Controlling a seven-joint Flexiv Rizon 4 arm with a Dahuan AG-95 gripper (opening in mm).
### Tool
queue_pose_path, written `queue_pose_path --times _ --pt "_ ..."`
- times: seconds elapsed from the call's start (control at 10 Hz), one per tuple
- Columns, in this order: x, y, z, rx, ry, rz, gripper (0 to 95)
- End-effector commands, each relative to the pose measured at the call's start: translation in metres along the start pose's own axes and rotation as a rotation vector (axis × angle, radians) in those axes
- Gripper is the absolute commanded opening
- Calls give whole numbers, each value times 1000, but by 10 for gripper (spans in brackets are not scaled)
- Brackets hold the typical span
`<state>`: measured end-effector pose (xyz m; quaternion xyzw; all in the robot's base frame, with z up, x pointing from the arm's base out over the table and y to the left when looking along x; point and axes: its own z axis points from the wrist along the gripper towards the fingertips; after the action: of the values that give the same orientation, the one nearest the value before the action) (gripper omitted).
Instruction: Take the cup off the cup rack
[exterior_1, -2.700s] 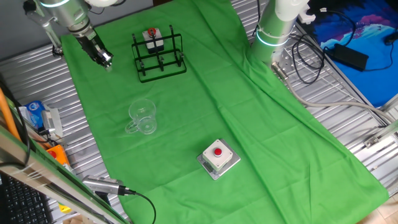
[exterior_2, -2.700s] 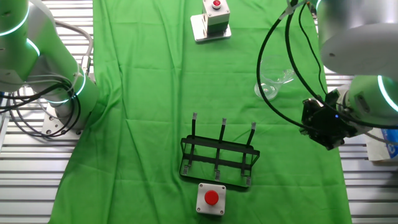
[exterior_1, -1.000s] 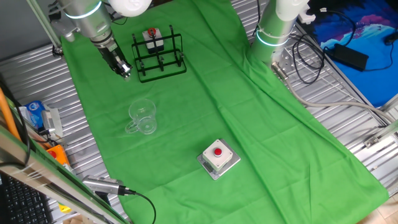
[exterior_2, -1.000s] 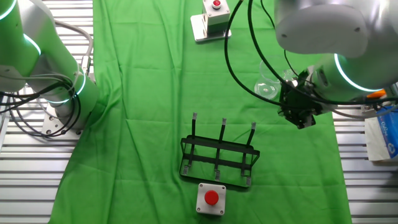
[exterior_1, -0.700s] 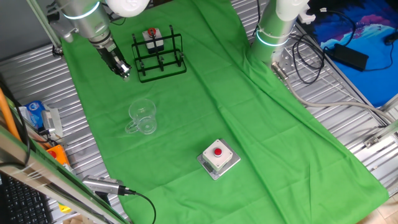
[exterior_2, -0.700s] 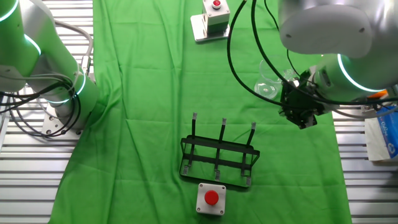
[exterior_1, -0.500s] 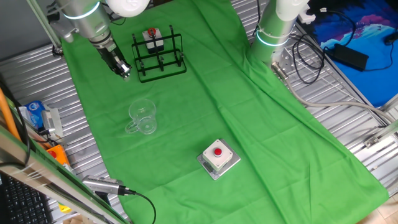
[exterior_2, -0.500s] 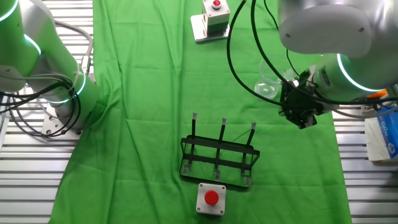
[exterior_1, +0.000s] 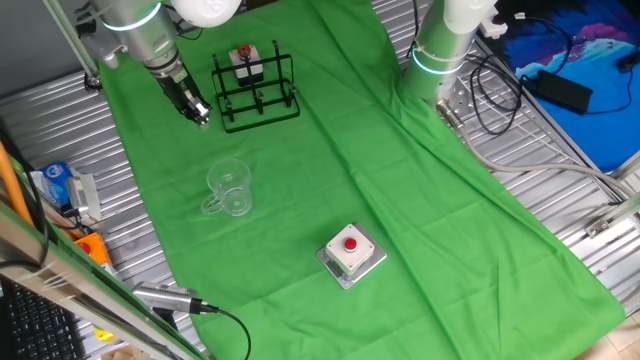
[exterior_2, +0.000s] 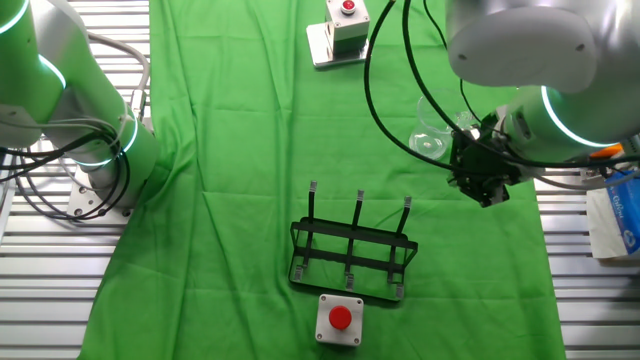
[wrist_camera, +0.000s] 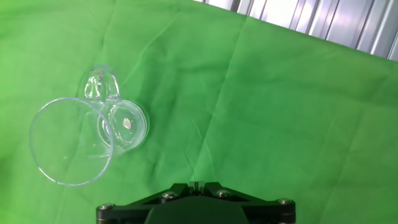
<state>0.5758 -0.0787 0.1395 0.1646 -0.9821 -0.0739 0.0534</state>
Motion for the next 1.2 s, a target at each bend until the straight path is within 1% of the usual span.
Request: queue_pose_path --times 0.1,0.4,0.5,0.7,0.8,1.1,1.2 --pt "0 0 0 -1 1 -1 0" --pt "0 0 0 -3 1 -10 0" --pt "0 -1 -1 -11 3 -17 0" --pt "2 -5 -1 -60 -7 -22 0" --pt "4 -9 -2 -63 -5 -30 0" --pt "2 -20 -8 -71 6 -55 0" --pt "1 -25 -10 -82 22 -73 0"
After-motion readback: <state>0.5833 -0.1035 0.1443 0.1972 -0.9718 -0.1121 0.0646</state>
